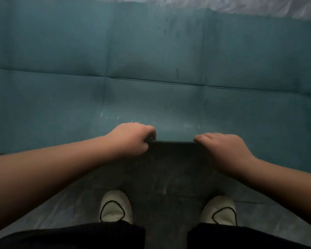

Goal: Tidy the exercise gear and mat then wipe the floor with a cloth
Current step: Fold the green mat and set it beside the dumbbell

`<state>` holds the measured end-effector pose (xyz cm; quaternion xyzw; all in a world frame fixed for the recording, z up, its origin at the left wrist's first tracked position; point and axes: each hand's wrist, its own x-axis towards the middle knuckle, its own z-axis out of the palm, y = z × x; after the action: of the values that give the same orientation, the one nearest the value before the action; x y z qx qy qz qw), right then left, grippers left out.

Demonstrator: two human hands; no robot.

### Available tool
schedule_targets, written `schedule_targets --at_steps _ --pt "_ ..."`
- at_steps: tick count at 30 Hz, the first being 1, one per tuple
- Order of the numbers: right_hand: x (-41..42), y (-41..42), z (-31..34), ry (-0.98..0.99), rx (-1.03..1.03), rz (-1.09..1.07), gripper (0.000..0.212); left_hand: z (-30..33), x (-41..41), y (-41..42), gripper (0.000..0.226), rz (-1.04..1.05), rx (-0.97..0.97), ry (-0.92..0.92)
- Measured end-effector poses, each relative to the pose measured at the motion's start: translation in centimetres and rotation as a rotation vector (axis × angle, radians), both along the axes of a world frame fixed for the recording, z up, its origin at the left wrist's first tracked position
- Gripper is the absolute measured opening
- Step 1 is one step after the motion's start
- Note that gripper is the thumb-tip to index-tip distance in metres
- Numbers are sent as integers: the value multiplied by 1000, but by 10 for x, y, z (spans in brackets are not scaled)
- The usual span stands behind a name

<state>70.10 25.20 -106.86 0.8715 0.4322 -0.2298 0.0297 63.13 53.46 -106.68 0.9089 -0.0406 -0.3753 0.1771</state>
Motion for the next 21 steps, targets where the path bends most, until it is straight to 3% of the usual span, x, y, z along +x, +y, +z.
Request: schedule_targets --at_steps 3,11,16,21 --pt "12 8 36 -95 163 -96 40 40 15 13 41 88 20 -152" --pt "106 42 106 -527 474 -99 37 97 72 41 35 68 185 -882" --pt "171 58 107 -670 495 -94 40 103 132 52 49 119 273 -1075" --pt "213 65 86 -694 386 -145 51 82 180 68 60 109 345 -1113"
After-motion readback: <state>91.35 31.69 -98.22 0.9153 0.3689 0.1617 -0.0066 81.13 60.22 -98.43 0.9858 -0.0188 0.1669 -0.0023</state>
